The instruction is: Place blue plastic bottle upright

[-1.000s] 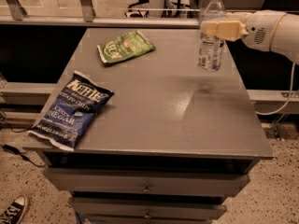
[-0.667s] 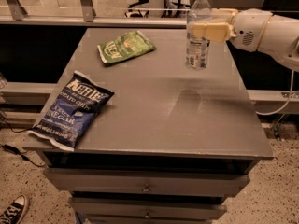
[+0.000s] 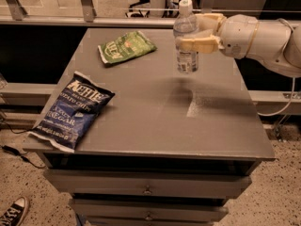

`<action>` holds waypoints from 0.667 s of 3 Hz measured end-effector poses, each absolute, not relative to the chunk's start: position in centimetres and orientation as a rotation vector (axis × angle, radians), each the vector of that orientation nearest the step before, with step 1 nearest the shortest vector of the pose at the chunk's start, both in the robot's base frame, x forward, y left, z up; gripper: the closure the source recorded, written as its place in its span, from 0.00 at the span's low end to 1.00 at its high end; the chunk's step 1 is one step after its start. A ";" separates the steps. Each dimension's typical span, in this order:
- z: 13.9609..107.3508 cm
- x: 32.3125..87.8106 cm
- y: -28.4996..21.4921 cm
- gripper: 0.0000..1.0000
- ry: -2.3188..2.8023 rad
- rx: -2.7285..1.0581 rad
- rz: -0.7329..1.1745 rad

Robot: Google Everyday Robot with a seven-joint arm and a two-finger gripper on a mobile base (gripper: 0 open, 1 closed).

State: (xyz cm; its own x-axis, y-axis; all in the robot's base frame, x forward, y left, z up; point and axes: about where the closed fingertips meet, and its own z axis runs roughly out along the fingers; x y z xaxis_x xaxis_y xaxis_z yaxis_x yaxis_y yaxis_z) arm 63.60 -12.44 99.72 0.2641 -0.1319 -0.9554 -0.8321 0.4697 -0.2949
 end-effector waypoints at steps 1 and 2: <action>98.1 63.4 -11.6 1.00 1.232 -1.050 0.607; 96.5 63.4 -11.1 1.00 1.257 -1.067 0.646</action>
Offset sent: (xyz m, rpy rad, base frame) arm -0.0018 0.0105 -0.0440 -0.0663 0.0651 0.0702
